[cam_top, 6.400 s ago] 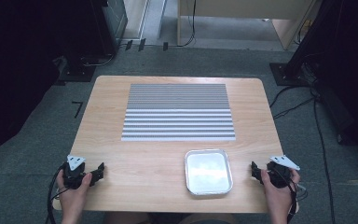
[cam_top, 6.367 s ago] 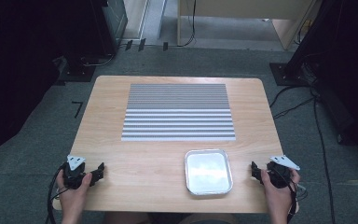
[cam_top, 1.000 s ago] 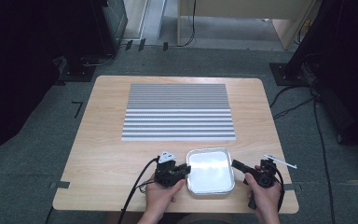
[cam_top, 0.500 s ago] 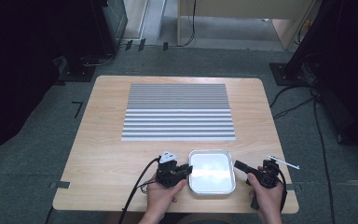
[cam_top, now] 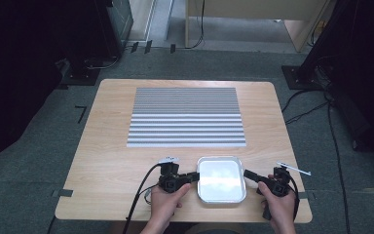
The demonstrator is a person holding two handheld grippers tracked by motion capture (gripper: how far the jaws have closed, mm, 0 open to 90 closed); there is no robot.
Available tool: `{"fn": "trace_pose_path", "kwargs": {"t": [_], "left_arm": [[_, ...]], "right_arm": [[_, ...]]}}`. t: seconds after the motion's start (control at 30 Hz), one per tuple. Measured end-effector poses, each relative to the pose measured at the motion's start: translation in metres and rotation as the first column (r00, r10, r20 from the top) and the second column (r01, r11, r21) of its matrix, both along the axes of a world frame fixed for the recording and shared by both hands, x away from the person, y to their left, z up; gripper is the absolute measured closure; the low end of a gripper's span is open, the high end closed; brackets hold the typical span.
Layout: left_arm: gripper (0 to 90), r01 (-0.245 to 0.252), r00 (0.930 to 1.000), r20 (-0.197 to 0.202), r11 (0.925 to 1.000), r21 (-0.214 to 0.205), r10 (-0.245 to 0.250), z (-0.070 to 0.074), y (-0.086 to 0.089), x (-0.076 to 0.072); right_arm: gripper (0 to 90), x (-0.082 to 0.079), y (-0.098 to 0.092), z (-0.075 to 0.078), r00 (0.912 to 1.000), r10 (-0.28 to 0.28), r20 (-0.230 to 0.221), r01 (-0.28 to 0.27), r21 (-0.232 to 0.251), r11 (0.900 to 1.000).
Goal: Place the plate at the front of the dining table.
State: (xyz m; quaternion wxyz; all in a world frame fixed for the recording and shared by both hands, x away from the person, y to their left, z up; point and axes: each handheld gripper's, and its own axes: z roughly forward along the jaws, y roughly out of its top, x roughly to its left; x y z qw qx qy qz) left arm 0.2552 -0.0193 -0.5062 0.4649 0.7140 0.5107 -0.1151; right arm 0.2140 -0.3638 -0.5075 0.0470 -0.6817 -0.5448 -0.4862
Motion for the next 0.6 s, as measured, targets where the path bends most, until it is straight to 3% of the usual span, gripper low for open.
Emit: {"fn": "trace_pose_path", "kwargs": {"t": [0.13,0.6], "left_arm": [[81.5,-0.001,0.9998,-0.019,0.9996,-0.029,0.000,-0.0006,0.0020,0.0012],[80.5,0.008,0.9985,-0.054,0.9979,-0.065,-0.011,-0.0031,0.0047,0.0014]], "right_arm": [[86.2,0.0009,0.0019,-0.0017,0.9997,0.020,-0.012,-0.020,-0.002,0.9998],[86.2,0.0006,0.0016,-0.0023,0.9995,0.026,-0.016,-0.026,-0.002,0.9997]]}}
